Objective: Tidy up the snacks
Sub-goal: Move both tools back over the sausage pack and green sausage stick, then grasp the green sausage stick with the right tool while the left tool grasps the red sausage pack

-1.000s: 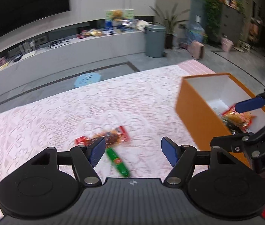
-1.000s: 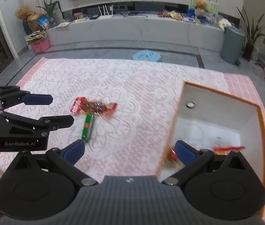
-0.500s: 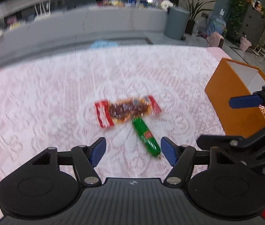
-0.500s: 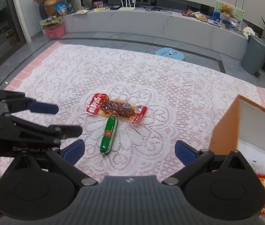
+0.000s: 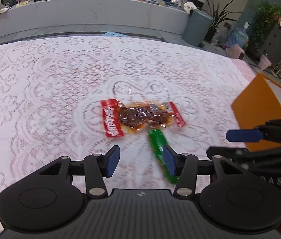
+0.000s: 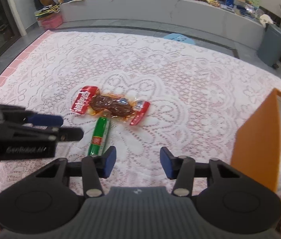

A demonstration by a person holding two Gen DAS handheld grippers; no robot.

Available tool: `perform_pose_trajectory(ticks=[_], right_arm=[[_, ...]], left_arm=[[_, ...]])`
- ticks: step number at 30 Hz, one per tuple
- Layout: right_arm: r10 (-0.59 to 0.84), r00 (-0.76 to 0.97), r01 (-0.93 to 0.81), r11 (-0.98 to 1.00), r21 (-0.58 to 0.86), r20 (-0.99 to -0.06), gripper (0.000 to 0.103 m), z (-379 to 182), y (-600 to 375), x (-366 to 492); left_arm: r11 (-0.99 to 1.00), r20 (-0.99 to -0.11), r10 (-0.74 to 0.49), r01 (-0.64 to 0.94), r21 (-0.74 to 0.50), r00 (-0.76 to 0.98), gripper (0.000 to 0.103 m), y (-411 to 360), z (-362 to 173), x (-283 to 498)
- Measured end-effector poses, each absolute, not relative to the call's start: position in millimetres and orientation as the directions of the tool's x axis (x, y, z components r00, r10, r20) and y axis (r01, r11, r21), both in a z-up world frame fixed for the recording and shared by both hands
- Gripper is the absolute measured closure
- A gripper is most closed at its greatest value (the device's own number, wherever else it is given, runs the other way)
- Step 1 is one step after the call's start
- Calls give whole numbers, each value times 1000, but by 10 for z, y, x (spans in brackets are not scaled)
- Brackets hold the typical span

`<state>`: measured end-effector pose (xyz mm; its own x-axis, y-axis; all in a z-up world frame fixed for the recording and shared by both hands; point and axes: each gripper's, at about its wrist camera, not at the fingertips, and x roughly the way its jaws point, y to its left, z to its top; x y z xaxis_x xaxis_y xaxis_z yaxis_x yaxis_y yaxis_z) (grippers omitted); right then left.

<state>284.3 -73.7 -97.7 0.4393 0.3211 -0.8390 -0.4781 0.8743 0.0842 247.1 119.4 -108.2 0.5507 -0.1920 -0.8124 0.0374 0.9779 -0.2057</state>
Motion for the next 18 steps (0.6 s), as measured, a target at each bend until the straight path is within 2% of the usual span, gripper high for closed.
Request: perform_pose_trajectory(ticks=[3,6,8,12,18], right_arm=[[358,419,-503,857,115,-835,55,-1019,-626,2851],[341,441,-519,851,73,-830,56,-1055,-479,2879],[334,441,-541,839,51,-833,62,-1093,-393,2919],[377,382,-542,831,125,-844,63,-1169,-340,3002],[390,356,-552,821,145,-849,66,-1283,-196,3048]], left_arm=[[985,-822,-159,27,-173,547,45,1287,-1101,2529],[981,-825,-175,23,-193,537,45,1373,-1103,2549],[979,-821,-177,13,-202,544,45,1415,-1104,2548],[982,-819,-157,-1,-189,552,49,1468,-1131,2585],[986,-823,-147,9,-169,548,49,1525,-1167,2649]])
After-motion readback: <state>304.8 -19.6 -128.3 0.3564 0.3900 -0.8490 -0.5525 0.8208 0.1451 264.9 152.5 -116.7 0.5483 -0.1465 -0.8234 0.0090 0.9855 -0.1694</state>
